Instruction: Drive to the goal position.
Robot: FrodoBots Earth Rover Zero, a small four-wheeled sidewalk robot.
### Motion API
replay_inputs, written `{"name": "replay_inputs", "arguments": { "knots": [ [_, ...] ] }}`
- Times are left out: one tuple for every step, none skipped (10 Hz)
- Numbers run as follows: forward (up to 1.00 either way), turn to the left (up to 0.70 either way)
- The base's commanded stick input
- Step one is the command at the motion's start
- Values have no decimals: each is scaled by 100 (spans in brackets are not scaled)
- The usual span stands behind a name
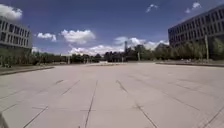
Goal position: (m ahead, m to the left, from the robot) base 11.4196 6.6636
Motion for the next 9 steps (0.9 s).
{"name": "replay_inputs", "arguments": {
  "knots": [
    [70,0],
    [70,0],
    [70,0],
    [70,0],
    [70,0],
    [70,0],
    [70,0],
    [70,0],
    [70,0]
  ]
}}
